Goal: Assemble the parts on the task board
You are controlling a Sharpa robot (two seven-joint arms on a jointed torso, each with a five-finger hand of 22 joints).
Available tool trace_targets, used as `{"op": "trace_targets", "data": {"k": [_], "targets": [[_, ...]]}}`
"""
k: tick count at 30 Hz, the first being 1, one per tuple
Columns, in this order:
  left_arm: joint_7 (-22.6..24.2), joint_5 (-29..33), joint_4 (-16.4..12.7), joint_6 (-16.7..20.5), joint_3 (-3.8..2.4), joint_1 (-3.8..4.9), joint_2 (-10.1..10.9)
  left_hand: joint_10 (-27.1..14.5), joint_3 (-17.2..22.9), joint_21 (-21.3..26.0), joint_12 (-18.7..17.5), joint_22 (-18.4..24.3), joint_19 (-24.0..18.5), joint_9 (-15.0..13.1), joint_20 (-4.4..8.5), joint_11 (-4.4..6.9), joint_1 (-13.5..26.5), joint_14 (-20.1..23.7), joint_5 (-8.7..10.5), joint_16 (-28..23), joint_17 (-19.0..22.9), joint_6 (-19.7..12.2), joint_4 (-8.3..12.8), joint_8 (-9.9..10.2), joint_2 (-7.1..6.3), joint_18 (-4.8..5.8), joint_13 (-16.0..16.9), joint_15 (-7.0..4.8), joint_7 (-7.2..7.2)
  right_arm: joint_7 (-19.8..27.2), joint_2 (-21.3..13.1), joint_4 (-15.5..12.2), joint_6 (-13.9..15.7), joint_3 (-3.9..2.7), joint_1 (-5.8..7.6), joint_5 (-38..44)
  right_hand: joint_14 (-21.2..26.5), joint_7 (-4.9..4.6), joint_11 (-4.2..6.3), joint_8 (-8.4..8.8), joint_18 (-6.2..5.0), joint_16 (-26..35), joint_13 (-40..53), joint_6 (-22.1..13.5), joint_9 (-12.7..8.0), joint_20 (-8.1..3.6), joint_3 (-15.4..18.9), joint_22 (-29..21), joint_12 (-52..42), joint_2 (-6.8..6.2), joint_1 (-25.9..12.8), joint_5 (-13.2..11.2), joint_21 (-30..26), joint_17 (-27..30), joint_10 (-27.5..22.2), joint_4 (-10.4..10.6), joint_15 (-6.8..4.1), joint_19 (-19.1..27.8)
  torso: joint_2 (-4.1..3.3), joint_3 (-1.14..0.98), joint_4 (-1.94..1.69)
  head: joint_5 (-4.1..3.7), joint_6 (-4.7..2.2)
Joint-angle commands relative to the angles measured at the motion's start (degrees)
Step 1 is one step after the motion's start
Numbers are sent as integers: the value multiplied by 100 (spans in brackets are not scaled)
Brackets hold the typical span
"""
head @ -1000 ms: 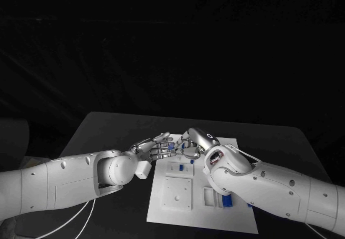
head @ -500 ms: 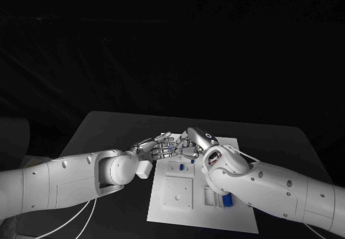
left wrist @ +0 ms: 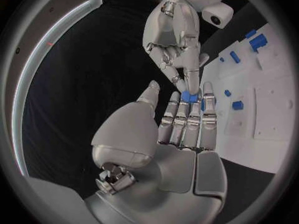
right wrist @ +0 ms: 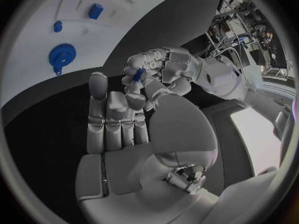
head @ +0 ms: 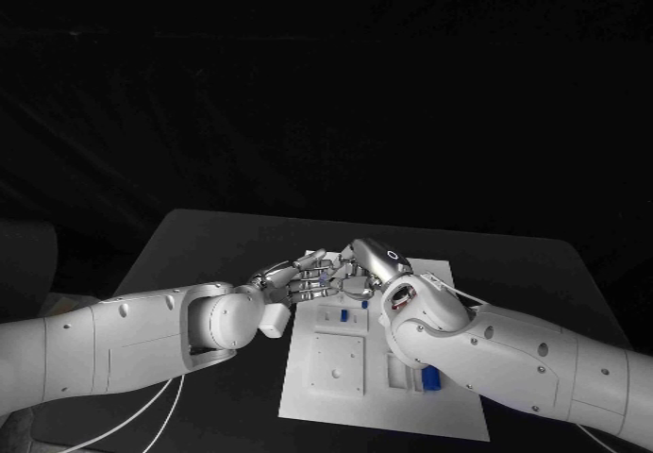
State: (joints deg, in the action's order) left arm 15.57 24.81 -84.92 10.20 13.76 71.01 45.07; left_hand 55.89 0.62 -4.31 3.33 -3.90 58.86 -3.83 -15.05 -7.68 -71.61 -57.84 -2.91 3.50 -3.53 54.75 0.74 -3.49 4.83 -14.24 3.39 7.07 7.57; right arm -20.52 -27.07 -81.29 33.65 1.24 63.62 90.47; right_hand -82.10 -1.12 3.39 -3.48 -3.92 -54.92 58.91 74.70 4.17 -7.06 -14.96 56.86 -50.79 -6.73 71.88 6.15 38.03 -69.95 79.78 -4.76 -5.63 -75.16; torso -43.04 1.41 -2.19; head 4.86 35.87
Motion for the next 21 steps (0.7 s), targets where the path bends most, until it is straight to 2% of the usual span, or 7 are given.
{"op": "trace_targets", "data": {"k": [1, 3, 7, 10, 15, 21], "targets": [[40, 26, -24, 7, -4, 2, -16, -30, -30, -16, 12, 4, -28, -5, -20, -24, 17, 19, 19, -4, 6, -10, 16, -15, 47, -76, -4, 35, 33, -43, 14, -29, 147, 1, -6, 221, -14, -7, 8, -15, 32, -24, 15, 56, -1, -6, -156, 61, -7, -76, -7, -46, -50, -11, 55, -16, -33, -42, -2, 2, 6, 12, 5], [40, 26, -22, 21, -4, 2, -19, -43, -34, -14, 12, 4, -35, -5, -21, -25, 22, 30, 19, -4, 6, -18, 15, -15, 44, -76, -4, 38, 34, -47, 20, -32, 142, 3, -6, 233, -14, -7, 7, -15, 32, -23, 14, 55, -1, -6, -157, 64, -6, -79, -10, -44, -52, -10, 55, -16, -33, -42, 1, 2, 6, 19, 13], [38, 31, -24, 38, -4, 2, -24, -66, -44, -7, 12, 5, -53, -4, -26, -27, 45, 54, 19, -5, 7, -36, 2, -15, 41, -76, -4, 44, 38, -88, 43, -17, 113, 10, -6, 283, 15, -24, -8, -13, 32, 23, -24, 6, -6, 4, -76, 68, 55, -165, -99, 14, -145, 10, 19, 24, -19, -17, 3, 5, 9, 20, 19], [40, 40, -25, 45, -4, 2, -30, -80, -48, -1, 12, 5, -69, -5, -25, -36, 53, 67, 19, -4, 6, -46, -3, -15, 38, -74, -4, 57, 46, -123, 61, 5, 111, 28, -7, 324, 101, -69, -44, -14, 14, 143, -125, -115, -13, 30, 56, -13, 206, -255, -184, -62, -340, 67, -88, 104, 12, 74, 5, 7, 7, 23, 21], [56, 53, -18, 62, -4, 2, -27, -92, -60, 4, 14, 5, -88, -6, -26, -37, 88, 81, 20, -3, 6, -58, -30, -16, 39, -67, -4, 59, 47, -154, 43, -14, 186, 54, -7, 387, 168, -99, -72, -17, -22, 218, -219, -195, 3, 76, 380, -2, 300, -294, -166, 14, -458, 118, -167, 275, 45, 85, 0, 7, -2, 34, 23], [110, 96, 9, 113, -4, 2, -18, -94, -110, 3, 14, 5, -93, -7, -28, -34, 199, 86, 21, -3, 5, -62, -120, -17, 16, -65, -4, 57, 46, -200, -12, -78, 341, 71, -15, 480, 233, -130, -98, -20, -38, 261, -300, -265, 10, 106, 865, 58, 347, -348, -148, 204, -578, 164, -234, 521, 70, 93, 1, 5, 10, 64, 23]]}}
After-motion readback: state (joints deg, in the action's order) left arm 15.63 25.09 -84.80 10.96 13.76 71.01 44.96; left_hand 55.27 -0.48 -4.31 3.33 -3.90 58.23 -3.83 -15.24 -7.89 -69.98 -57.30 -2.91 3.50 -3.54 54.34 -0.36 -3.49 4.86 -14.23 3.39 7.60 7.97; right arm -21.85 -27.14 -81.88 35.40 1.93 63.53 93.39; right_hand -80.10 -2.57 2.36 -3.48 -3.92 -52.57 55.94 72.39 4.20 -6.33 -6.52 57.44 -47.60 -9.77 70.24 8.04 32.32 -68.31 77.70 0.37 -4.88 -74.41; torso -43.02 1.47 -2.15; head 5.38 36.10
